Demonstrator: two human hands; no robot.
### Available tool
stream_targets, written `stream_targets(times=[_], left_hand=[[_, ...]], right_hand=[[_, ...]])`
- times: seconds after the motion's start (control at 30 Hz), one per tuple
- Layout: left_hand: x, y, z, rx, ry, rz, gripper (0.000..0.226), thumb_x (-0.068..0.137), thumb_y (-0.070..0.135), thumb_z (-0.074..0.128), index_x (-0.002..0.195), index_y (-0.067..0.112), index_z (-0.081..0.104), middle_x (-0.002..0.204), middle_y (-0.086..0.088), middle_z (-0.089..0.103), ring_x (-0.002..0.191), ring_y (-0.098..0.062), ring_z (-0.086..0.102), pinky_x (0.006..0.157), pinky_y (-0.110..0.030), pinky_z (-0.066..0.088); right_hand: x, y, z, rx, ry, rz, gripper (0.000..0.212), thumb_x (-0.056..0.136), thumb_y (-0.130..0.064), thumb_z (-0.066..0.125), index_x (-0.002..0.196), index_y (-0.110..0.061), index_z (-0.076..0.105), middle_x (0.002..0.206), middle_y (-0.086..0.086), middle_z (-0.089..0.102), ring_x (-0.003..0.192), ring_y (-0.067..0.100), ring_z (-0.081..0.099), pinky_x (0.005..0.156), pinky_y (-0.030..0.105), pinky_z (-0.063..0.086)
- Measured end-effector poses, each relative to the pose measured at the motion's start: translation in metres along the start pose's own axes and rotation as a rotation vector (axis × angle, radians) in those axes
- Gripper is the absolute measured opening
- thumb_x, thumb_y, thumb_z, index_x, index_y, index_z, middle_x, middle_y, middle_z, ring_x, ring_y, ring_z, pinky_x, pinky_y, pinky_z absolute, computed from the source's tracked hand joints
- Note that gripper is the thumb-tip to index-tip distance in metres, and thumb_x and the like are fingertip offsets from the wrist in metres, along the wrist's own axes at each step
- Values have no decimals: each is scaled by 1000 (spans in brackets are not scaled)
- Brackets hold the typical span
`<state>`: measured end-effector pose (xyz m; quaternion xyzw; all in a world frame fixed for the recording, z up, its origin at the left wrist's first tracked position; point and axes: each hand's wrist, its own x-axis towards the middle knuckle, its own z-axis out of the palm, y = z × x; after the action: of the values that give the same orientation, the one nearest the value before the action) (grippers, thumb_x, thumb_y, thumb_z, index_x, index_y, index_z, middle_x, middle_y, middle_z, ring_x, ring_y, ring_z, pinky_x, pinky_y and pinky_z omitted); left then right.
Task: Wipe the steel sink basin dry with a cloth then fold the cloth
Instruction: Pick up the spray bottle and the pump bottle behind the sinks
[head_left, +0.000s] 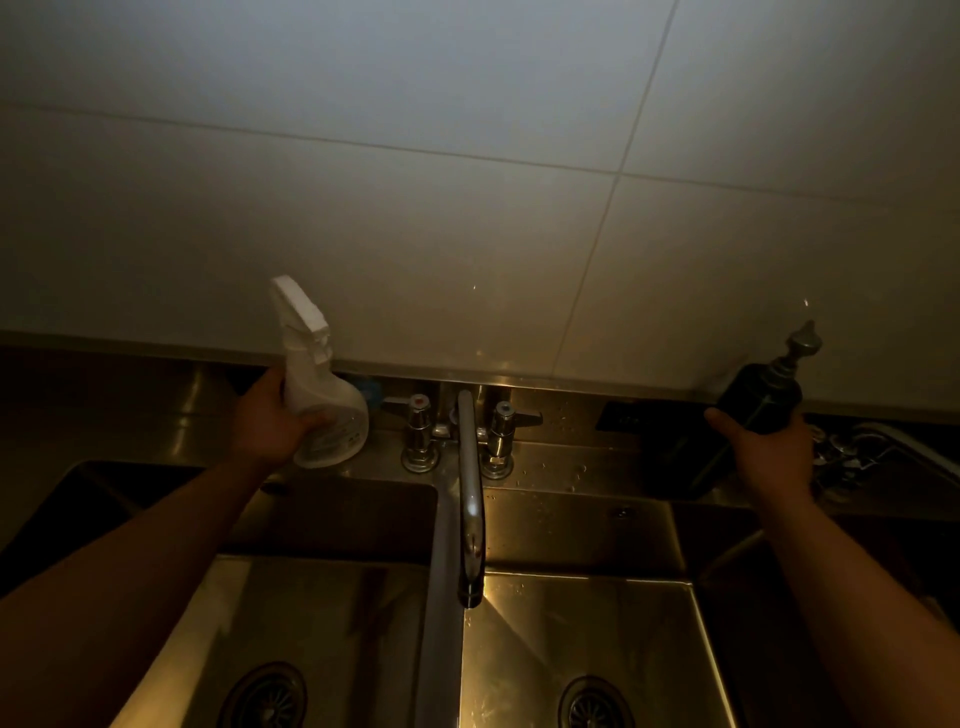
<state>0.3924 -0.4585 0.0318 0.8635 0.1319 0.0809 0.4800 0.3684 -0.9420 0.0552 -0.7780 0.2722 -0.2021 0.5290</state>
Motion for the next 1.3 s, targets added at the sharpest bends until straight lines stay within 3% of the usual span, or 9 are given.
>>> stream_targets(times=[0.13, 0.3, 0.37, 0.43, 0.63, 0.73, 0.9, 1.03, 1.3], left_hand=[[-16, 4, -1, -80, 52, 61, 63, 68, 14, 83, 123, 14, 53, 115, -8, 61, 100, -23, 57, 77, -36, 46], [-53, 13, -8, -184, 122, 36, 58, 65, 21, 85, 113, 22, 52, 110, -1, 60, 99, -22, 59, 84, -48, 53], [-73, 16, -12, -200, 154, 22, 57, 64, 27, 85, 107, 29, 48, 103, 5, 58, 93, -18, 59, 78, -43, 53], [-94, 16, -17, -212, 142, 1, 56, 64, 30, 84, 106, 32, 47, 103, 6, 58, 90, -16, 58, 76, -40, 51], [-159, 11, -36, -115, 100, -4, 57, 67, 24, 84, 116, 9, 59, 112, -11, 59, 100, -27, 59, 85, -48, 51], [-188, 11, -48, -125, 127, 28, 56, 66, 21, 85, 114, 11, 59, 110, -8, 57, 98, -23, 58, 83, -42, 50], [-220, 2, -72, -167, 179, 22, 58, 66, 17, 85, 115, 16, 53, 109, -3, 56, 97, -19, 55, 79, -40, 48], [-240, -4, -94, -256, 213, 3, 60, 69, 12, 82, 115, 21, 46, 105, 3, 53, 92, -15, 51, 77, -35, 43], [-230, -36, -144, -376, 105, -37, 66, 75, 4, 76, 131, 16, 43, 114, 2, 50, 102, -15, 48, 84, -36, 42]], right_hand=[[-38, -10, -2, 15, -61, -12, 58, 73, -20, 80, 124, -14, 54, 126, 11, 60, 116, 30, 56, 92, 41, 45], [-109, -23, -4, 54, -140, 9, 55, 73, -16, 78, 123, -17, 54, 123, 7, 61, 113, 27, 57, 94, 44, 45], [-141, -27, -5, 57, -169, 21, 58, 72, -16, 79, 124, -17, 52, 122, 4, 60, 110, 24, 57, 96, 47, 46], [-174, -31, -5, 75, -200, 12, 58, 72, -13, 79, 122, -18, 52, 116, -1, 59, 105, 17, 56, 93, 40, 45], [-248, -36, -5, 81, -319, 62, 60, 71, -9, 79, 122, -17, 50, 108, -7, 57, 105, 17, 53, 95, 40, 41], [-276, -37, -7, 71, -377, 68, 55, 70, -11, 80, 116, -23, 51, 99, -14, 56, 102, 16, 54, 92, 38, 41], [-319, -38, -11, 71, -453, 54, 62, 69, -11, 81, 122, -21, 51, 109, -7, 60, 104, 17, 56, 94, 40, 43], [-354, -50, -5, 53, -487, 66, 61, 67, -13, 82, 116, -30, 49, 101, -17, 57, 103, 14, 55, 94, 39, 43], [-422, -80, 46, 13, -478, 46, 69, 65, -15, 85, 124, -24, 52, 117, -4, 63, 112, 19, 57, 99, 42, 45]])
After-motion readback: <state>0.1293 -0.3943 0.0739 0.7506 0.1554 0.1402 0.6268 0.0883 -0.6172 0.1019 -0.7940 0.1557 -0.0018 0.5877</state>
